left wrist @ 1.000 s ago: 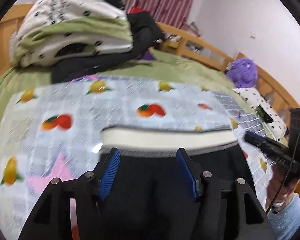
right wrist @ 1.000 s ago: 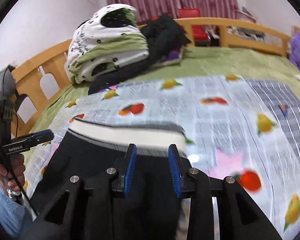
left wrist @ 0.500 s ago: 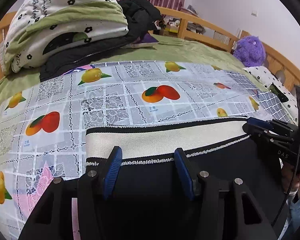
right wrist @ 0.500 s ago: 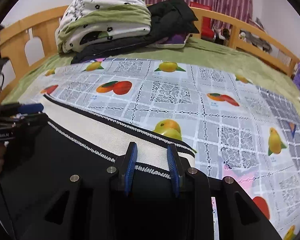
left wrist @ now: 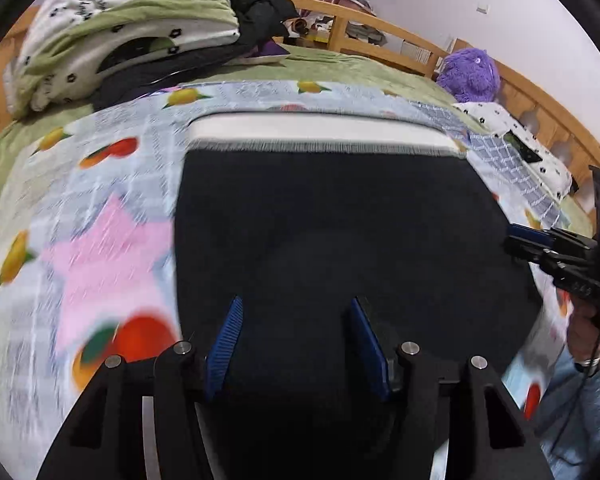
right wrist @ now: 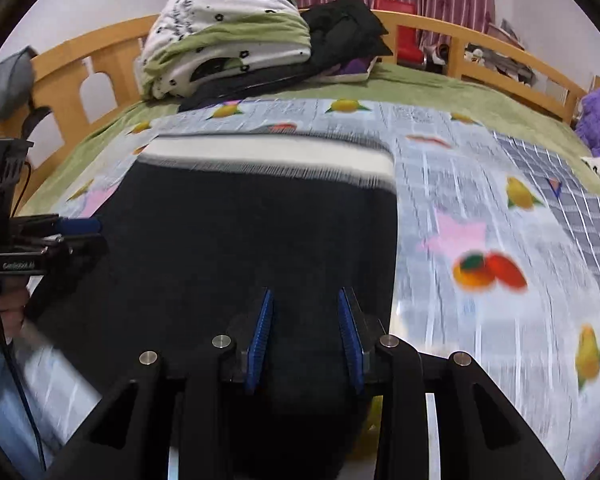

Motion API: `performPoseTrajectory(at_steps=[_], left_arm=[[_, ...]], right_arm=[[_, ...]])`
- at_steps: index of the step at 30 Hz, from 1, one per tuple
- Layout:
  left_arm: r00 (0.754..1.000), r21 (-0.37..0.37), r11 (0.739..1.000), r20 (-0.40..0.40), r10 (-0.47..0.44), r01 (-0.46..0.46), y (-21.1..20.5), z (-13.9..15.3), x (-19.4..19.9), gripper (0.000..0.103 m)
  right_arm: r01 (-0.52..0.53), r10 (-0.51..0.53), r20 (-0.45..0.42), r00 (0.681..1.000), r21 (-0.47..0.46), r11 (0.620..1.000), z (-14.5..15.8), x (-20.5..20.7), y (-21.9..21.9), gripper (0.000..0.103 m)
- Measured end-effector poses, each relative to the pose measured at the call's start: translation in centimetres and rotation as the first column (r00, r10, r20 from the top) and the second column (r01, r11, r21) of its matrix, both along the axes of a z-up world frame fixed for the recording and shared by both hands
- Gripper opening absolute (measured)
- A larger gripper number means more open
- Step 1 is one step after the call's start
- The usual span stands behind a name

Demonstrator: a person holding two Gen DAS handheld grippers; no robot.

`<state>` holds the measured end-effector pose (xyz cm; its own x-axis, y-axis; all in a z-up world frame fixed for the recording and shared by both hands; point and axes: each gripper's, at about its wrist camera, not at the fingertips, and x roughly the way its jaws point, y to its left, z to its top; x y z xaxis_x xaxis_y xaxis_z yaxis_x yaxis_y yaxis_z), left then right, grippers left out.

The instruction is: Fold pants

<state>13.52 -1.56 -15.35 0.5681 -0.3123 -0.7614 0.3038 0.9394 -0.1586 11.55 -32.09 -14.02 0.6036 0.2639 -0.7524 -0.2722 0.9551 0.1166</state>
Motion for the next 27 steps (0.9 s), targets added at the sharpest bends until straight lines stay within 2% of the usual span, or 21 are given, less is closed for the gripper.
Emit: performPoseTrajectory(at_steps=[4,7,8,12,16,19,25,27], left_arm=[[0.996,-0.045,0.995,0.003,0.086,-0.086,1.7,-0.1,-3.2,0.053],[0.995,-0.036,0.994,-0.004,0.1,-0.1,2.1,0.2,-4.4,0.053],[0.995,-0.029,0.994,-0.002,0.105,-0.105,2.4,0.1,-4.9,0.053],[0.994,-0.011,0.994,-0.018,0.11,-0.11,3.2,-0.4,-7.2,0.055],[0.995,-0.02,0.995,-0.023,0.101,-0.102,4.2,-0.6,-9.6,0.055],[0.994,0.044,0.993,-0.005,0.11,-0.11,4.3,-1.0,-10.8,0.054],[0.992,0.103,0.986,0.021,0.128,-0.129,4.1,-1.2,-11.3,0.054],[0.989,0.144,0.978,0.026,0.148,-0.15,3.8,-1.5,-10.9,0.05]], right_arm=[[0.035,-0.035,-0.008,0.999,0.079,0.996,-1.3,-3.7,-1.3,0.034],[0.052,-0.048,-0.028,0.998,0.162,0.985,-2.3,-5.3,-2.2,0.034],[0.057,-0.05,-0.048,0.998,0.161,0.985,-2.8,-5.7,-2.3,0.034],[0.06,-0.057,-0.026,0.998,0.133,0.989,-2.5,-7.1,-2.1,0.034],[0.101,-0.094,-0.052,0.994,0.171,0.98,-2.9,-8.3,-3.1,0.034],[0.116,-0.102,-0.083,0.991,0.179,0.977,-3.5,-8.8,-3.4,0.034],[0.102,-0.091,-0.07,0.993,0.178,0.979,-3.4,-8.9,-2.7,0.034],[0.096,-0.085,-0.07,0.994,0.175,0.98,-3.4,-8.8,-2.5,0.034]])
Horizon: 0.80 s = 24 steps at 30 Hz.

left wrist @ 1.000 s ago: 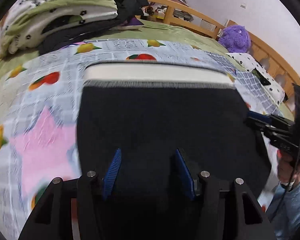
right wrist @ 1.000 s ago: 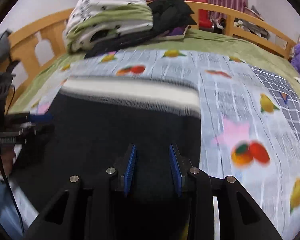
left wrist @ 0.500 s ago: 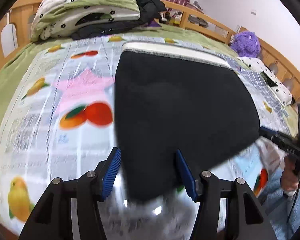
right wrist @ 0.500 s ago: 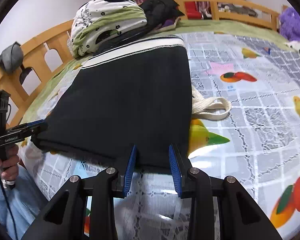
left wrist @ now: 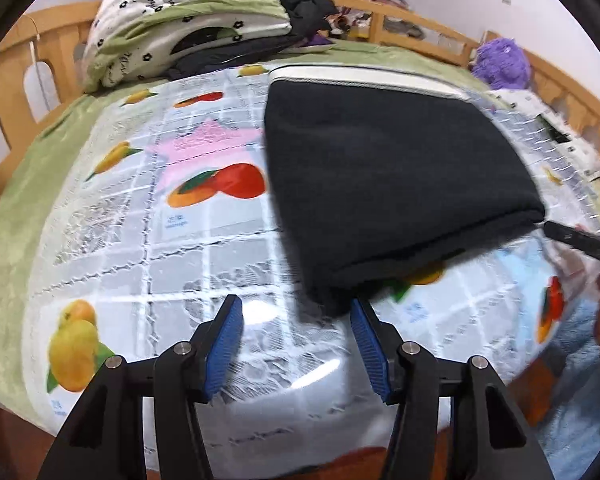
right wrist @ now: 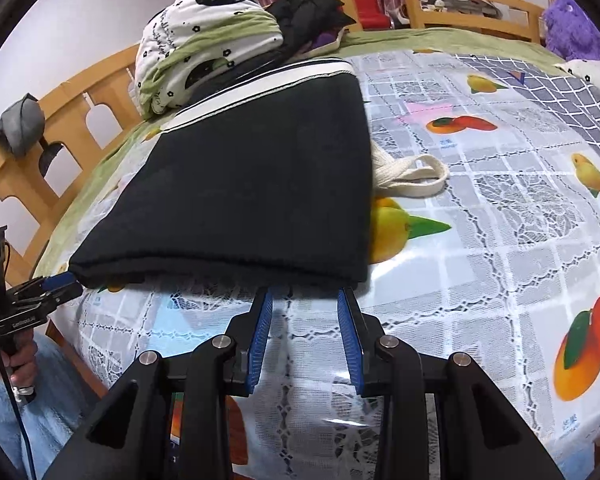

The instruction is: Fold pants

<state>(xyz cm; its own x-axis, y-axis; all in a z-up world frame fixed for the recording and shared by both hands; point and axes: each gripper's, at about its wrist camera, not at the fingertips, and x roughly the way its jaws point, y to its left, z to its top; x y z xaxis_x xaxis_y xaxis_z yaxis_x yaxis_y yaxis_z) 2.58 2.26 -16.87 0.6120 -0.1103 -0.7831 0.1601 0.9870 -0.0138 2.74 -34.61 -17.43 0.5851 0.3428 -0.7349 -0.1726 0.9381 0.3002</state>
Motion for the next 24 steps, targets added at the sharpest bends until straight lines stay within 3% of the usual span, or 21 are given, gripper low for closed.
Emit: performPoseTrajectory(at_steps=[2,6,8,10,14,16,17,18,19,23,24], left_arm=[[1.0,0.022,1.0,0.007,0.001,-0.001,-0.4,-0.2,0.3,0.046],[0.997,0.054,0.998,0.078,-0.019,0.015,-2.2,0.5,0.6,0.01],[0.986,-0.045,0.999,0.165,0.03,-0.023,-1.7,2.1,0.1,0.009],[0.981,-0.112,0.994,0.189,0.038,-0.017,-1.0,3.0,0.0,0.009],[0.998,-0.015,0.998,0.032,0.056,-0.055,-1.2,-0.1,1.3,0.013],[0.998,0.038,0.999,0.053,0.029,-0.031,-1.8,-0.1,0.7,0.018],[0.998,0.057,0.998,0.054,0.022,-0.025,-1.8,0.1,0.5,0.025],[0.998,0.071,0.997,0.054,0.028,-0.031,-1.7,0.2,0.3,0.041],[0.998,0.066,0.997,0.057,0.034,-0.037,-1.3,0.3,-0.1,0.049],[0.995,0.002,1.0,0.096,0.027,-0.027,0.4,1.1,-1.0,0.048],[0.995,-0.011,1.0,0.098,0.022,-0.021,0.6,1.1,-1.0,0.041]], right_arm=[[-0.004,0.004,0.003,1.0,-0.007,1.0,-0.1,0.0,0.1,0.034],[-0.003,0.003,0.001,1.0,0.004,1.0,-0.2,0.2,0.0,0.034],[-0.002,0.002,0.0,1.0,0.006,1.0,-0.2,0.3,0.1,0.034],[0.001,-0.001,0.001,1.0,0.013,1.0,-0.1,0.4,0.2,0.034],[-0.008,0.008,-0.001,1.0,0.002,1.0,-0.3,0.4,0.4,0.034],[-0.019,0.019,0.0,1.0,0.001,1.0,-0.2,0.4,0.5,0.034],[-0.026,0.026,0.0,1.0,0.004,1.0,-0.2,0.5,0.5,0.034],[-0.032,0.032,0.002,0.999,0.008,0.999,-0.1,0.4,0.5,0.034],[-0.036,0.036,0.005,0.999,0.011,0.999,0.0,0.4,0.5,0.034],[-0.043,0.043,0.007,0.999,0.01,0.999,-0.1,0.2,0.5,0.034],[-0.043,0.043,0.007,0.999,0.008,0.999,-0.1,0.2,0.5,0.034]])
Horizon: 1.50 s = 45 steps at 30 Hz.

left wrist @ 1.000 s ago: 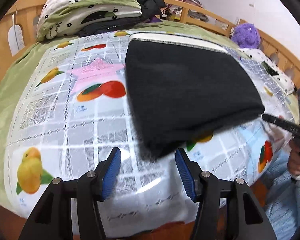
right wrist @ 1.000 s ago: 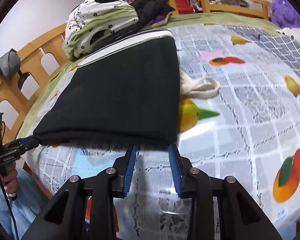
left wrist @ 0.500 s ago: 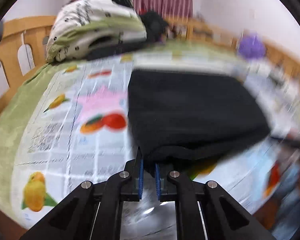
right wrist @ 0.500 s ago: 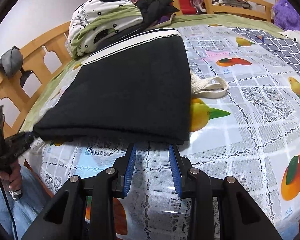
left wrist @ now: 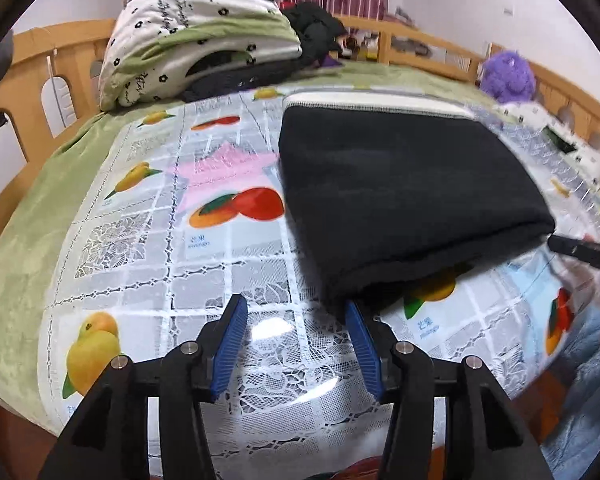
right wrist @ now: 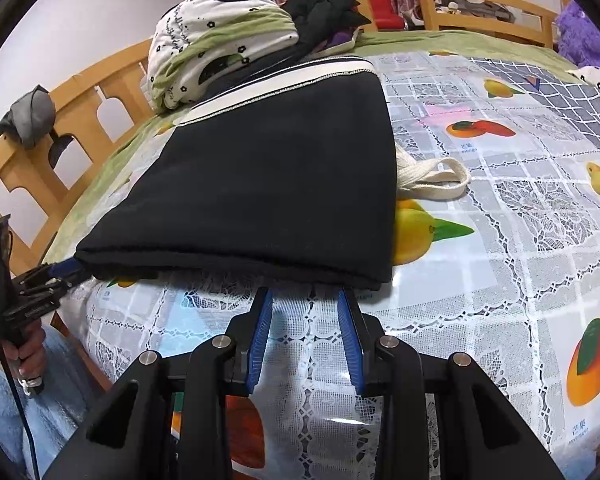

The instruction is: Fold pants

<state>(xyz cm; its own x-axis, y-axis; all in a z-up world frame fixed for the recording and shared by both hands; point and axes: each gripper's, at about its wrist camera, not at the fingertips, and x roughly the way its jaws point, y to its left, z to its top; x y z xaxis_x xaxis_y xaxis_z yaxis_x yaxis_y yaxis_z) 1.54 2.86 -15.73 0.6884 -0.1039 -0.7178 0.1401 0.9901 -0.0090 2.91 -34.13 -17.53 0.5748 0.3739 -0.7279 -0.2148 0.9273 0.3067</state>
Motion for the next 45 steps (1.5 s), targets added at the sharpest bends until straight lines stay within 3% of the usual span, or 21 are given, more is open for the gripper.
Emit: performPoseTrajectory(at_steps=[1,3,6,8,10,11,13,15,18,20,24,32,33,35,37,41,45], left_arm=[[1.0,-0.013,1.0,-0.011,-0.011,0.011,0.0,-0.1,0.1,0.033],[0.999,-0.011,1.0,-0.024,-0.025,0.025,-0.4,-0.4,0.9,0.026],[0.999,0.079,0.996,-0.03,-0.046,0.048,-2.4,-1.2,1.6,0.012],[0.999,0.099,0.995,-0.042,-0.014,0.018,-3.0,-1.6,1.9,0.01],[0.999,0.072,0.997,-0.035,0.008,-0.006,-3.1,-1.3,2.2,0.008],[0.999,0.045,0.998,0.0,0.033,-0.033,-2.7,-0.7,2.0,0.008],[0.994,-0.12,0.992,0.097,0.057,-0.045,-0.8,1.3,1.0,0.008],[0.996,-0.164,0.985,0.071,0.057,-0.045,0.0,1.4,1.3,0.008],[0.998,-0.104,0.993,-0.042,0.053,-0.057,-0.3,-0.8,2.0,0.009],[0.998,-0.044,0.999,-0.049,0.028,-0.03,-0.9,-1.1,1.6,0.013],[0.998,0.023,1.0,-0.057,0.014,-0.013,-1.1,-1.3,0.8,0.039],[0.998,0.045,0.999,-0.069,-0.006,0.009,-1.3,-1.6,0.4,0.04],[0.998,0.058,0.998,-0.066,-0.006,0.01,-1.5,-1.7,0.5,0.04],[0.999,0.07,0.997,-0.052,-0.007,0.011,-2.0,-1.7,0.8,0.03],[0.999,0.062,0.998,-0.046,-0.024,0.027,-2.5,-1.6,1.1,0.012],[1.0,0.101,0.995,0.019,-0.011,0.009,-3.6,-1.2,1.4,0.007],[0.998,0.046,0.998,-0.044,0.035,-0.033,-2.7,-2.0,2.6,0.007]], right_arm=[[0.0,0.0,0.001,1.0,0.0,1.0,0.0,0.0,0.0,0.034],[-0.001,0.001,0.003,1.0,0.005,1.0,0.1,-0.1,-0.1,0.034],[0.0,0.0,0.003,1.0,0.004,1.0,0.0,-0.2,-0.2,0.034],[0.001,-0.001,0.003,1.0,0.005,1.0,0.0,-0.2,-0.2,0.034],[0.002,-0.002,0.004,1.0,0.004,1.0,0.0,-0.2,-0.3,0.034],[0.003,-0.003,0.005,1.0,0.004,1.0,0.0,-0.2,-0.3,0.034],[0.005,-0.005,0.005,1.0,0.007,1.0,0.0,-0.2,-0.3,0.034],[0.007,-0.007,0.003,1.0,0.008,1.0,0.0,-0.1,-0.3,0.034],[0.003,-0.003,0.002,1.0,-0.001,1.0,0.0,-0.1,0.0,0.034],[-0.003,0.003,0.003,1.0,-0.006,1.0,0.0,-0.1,0.2,0.034],[-0.015,0.015,0.006,1.0,-0.01,1.0,0.1,-0.3,0.5,0.034],[-0.022,0.022,0.01,1.0,-0.013,1.0,0.2,-0.5,0.3,0.034],[-0.021,0.021,0.01,1.0,-0.014,1.0,0.2,-0.5,0.3,0.034],[-0.02,0.02,0.011,1.0,-0.017,1.0,0.2,-0.6,0.2,0.034],[-0.018,0.018,0.013,1.0,-0.019,1.0,0.2,-0.7,0.0,0.034],[-0.013,0.013,0.01,1.0,-0.017,1.0,0.1,-0.7,-0.1,0.034],[-0.019,0.019,0.011,1.0,-0.027,0.999,0.1,-0.7,0.2,0.034]])
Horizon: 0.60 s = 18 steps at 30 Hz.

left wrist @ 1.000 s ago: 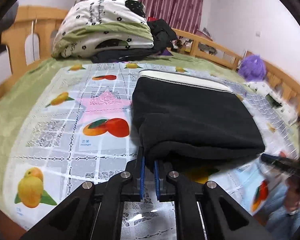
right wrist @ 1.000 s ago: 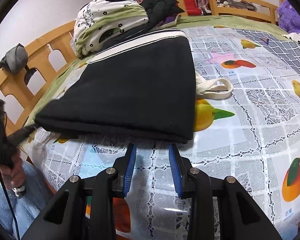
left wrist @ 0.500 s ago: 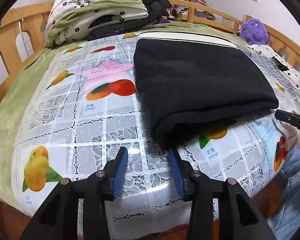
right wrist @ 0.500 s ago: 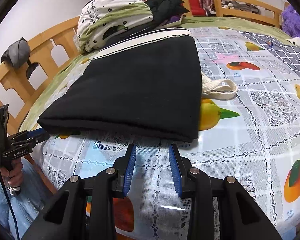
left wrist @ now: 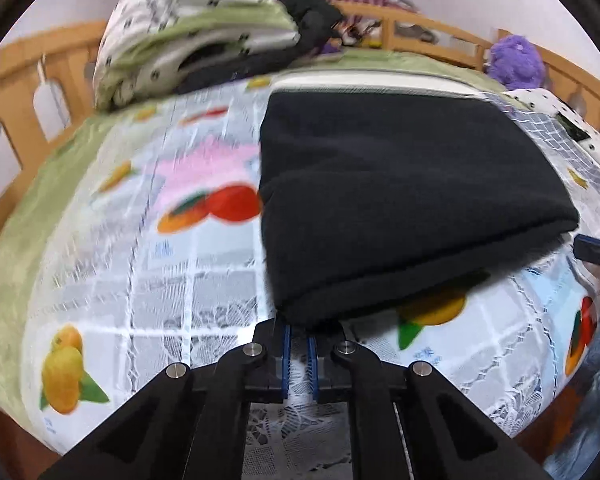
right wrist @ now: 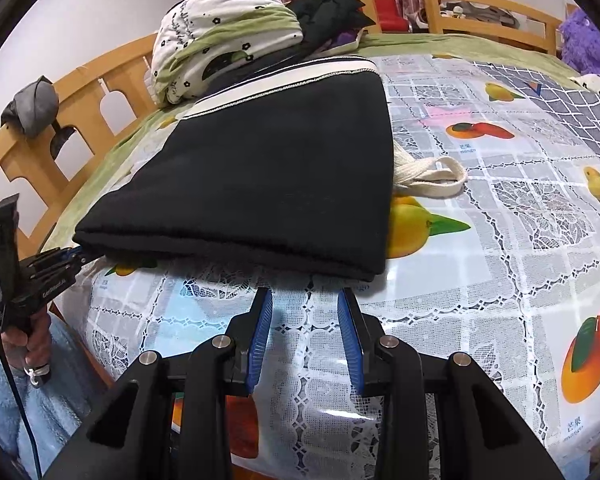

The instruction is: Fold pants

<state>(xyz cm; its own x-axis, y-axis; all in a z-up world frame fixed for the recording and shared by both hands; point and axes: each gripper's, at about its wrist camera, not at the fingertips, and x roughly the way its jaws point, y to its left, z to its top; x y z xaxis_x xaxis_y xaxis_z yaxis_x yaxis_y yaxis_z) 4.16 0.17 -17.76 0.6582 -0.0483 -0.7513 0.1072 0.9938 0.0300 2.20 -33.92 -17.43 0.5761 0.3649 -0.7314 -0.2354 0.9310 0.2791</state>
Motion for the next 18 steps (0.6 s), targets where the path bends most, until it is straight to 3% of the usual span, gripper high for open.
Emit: performPoseTrajectory(at_steps=[6,11,14,18], left_arm=[[0.999,-0.073,0.996,-0.017,-0.044,0.043,0.9,1.1,-2.0,0.01],[0.996,-0.151,0.988,0.08,-0.032,0.044,2.6,3.8,-4.8,0.014],[0.994,-0.164,0.985,0.099,-0.035,0.051,2.2,5.3,-3.4,0.014],[0.994,-0.162,0.984,0.091,-0.062,0.076,0.4,5.8,0.2,0.014]], right_arm=[[-0.045,0.046,0.023,0.999,-0.005,0.999,0.6,-0.4,0.6,0.034],[-0.11,0.109,0.102,0.989,0.005,0.994,2.6,-1.2,1.0,0.034],[-0.113,0.112,0.125,0.986,-0.003,0.994,3.5,-0.3,1.6,0.034],[-0.03,0.025,0.134,0.991,0.029,0.999,3.9,2.5,1.1,0.034]])
